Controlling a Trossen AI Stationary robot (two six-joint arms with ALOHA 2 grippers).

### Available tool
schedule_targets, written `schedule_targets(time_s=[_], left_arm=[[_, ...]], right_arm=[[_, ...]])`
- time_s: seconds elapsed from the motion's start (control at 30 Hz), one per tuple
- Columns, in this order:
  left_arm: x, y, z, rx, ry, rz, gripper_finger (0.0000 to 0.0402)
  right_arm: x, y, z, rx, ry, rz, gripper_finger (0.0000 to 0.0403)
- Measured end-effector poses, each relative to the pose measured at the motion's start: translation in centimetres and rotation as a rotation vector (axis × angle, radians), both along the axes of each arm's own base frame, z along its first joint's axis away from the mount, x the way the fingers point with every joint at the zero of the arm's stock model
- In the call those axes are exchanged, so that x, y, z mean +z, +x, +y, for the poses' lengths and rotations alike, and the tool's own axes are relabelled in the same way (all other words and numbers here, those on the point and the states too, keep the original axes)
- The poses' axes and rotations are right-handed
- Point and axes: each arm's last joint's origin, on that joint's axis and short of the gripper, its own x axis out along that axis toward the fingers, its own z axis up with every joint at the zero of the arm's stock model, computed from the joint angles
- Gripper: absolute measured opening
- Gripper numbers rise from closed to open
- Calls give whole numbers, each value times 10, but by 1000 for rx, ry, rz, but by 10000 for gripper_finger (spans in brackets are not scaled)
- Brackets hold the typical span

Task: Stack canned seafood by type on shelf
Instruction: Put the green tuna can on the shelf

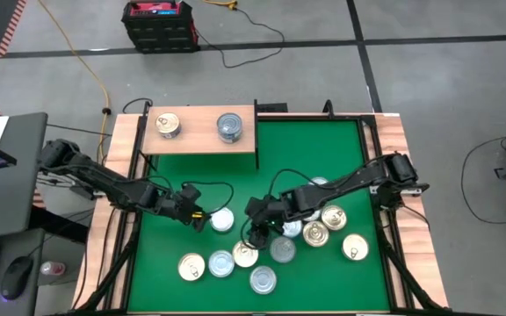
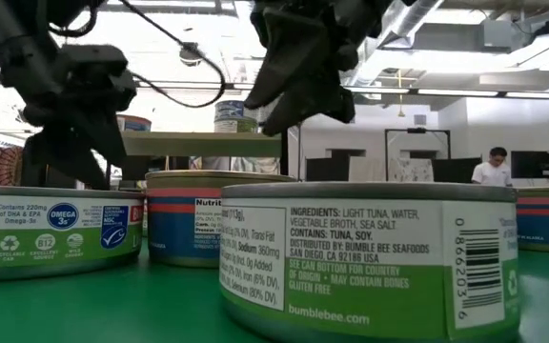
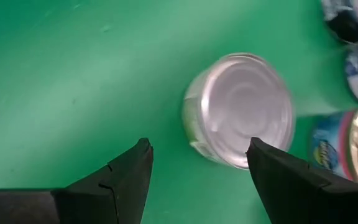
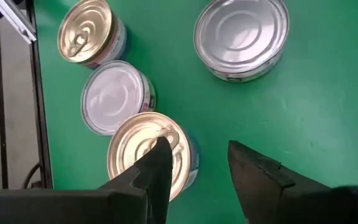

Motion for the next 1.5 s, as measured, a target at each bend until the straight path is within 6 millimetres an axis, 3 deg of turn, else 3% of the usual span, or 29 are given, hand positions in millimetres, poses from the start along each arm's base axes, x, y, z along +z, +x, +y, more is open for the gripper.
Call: schedule_targets(time_s=[0.27,0.4,0.57,0.73,0.8,1.5], left_arm=[[-12,10,3,42,-17,-13,248],[-20,15,3,30,-35,9,225],[-27,20,2,16,-64,32,154],[-26,23,1,-7,-69,8,38],[-26,23,1,-5,-73,9,12],[-31,10,7,122,-86,77,0]], right_arm=[[2,1,-9,-26,-5,-3,181],[2,1,-9,-21,-9,-2,181],[2,1,-11,-10,-18,-2,181],[1,1,-10,8,-14,0,181],[1,1,-10,14,-8,5,181],[-1,-3,-9,45,16,52,181]])
